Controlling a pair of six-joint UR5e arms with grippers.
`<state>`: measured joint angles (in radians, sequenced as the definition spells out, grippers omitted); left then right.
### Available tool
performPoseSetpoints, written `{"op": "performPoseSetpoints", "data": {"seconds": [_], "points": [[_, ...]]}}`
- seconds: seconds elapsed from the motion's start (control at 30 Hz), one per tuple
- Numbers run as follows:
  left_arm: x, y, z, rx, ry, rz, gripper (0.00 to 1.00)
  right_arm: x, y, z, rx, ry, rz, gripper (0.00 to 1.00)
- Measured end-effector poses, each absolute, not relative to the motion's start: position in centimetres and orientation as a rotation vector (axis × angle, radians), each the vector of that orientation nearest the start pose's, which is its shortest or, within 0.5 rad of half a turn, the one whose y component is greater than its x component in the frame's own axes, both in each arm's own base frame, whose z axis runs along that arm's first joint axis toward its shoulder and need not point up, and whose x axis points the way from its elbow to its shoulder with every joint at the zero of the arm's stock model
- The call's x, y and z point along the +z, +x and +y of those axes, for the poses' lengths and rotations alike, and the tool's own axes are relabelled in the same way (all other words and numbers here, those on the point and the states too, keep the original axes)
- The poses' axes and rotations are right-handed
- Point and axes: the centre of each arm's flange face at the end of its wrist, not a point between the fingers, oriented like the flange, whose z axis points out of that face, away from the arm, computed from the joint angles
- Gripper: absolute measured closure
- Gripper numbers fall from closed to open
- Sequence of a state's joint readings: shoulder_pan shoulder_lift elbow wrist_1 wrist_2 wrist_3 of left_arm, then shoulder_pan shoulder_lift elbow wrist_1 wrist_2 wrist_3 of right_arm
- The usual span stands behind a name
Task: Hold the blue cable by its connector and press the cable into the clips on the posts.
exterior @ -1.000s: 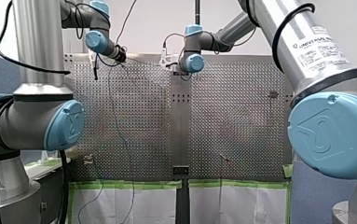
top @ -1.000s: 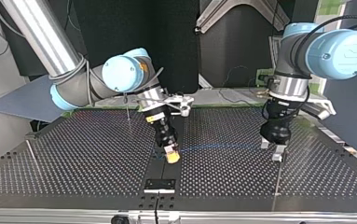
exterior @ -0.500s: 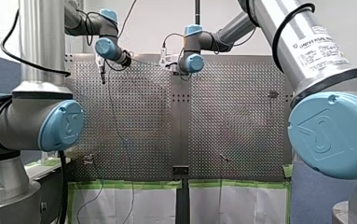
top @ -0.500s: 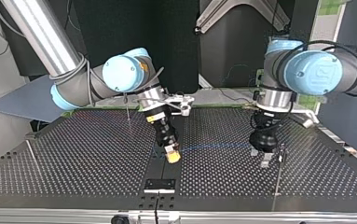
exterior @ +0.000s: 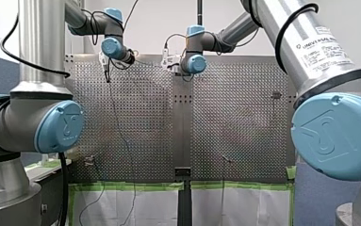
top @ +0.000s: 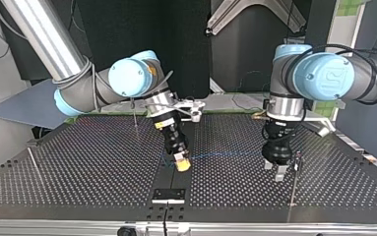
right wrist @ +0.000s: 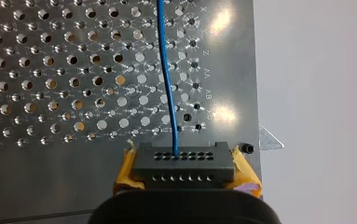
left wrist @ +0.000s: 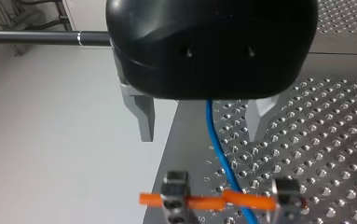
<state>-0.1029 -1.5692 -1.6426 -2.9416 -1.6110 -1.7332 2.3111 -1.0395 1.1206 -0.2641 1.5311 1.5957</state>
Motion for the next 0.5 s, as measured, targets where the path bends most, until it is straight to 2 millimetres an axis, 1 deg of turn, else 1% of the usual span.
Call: {"op": "performPoseSetpoints", "data": {"seconds": [0.03, 0.07, 0.27, 0.5], "points": [[47.4, 48.6, -18.1, -0.184, -0.072, 1.442, 0.83, 41.7, 58.8, -44.1, 1.900, 1.570, -0.670, 1.00], [47.4, 48.6, -18.2, -0.180, -0.067, 1.442, 1.00, 41.7, 58.8, -44.1, 1.899, 1.570, -0.670, 1.00], [47.3, 48.3, -18.7, -0.139, -0.037, 1.446, 1.00, 41.7, 58.8, -44.1, 1.897, 1.571, -0.671, 1.00], [45.8, 48.0, -18.8, -0.068, -0.020, 1.439, 1.00, 41.4, 58.6, -44.2, 1.890, 1.576, -0.675, 1.00]]}}
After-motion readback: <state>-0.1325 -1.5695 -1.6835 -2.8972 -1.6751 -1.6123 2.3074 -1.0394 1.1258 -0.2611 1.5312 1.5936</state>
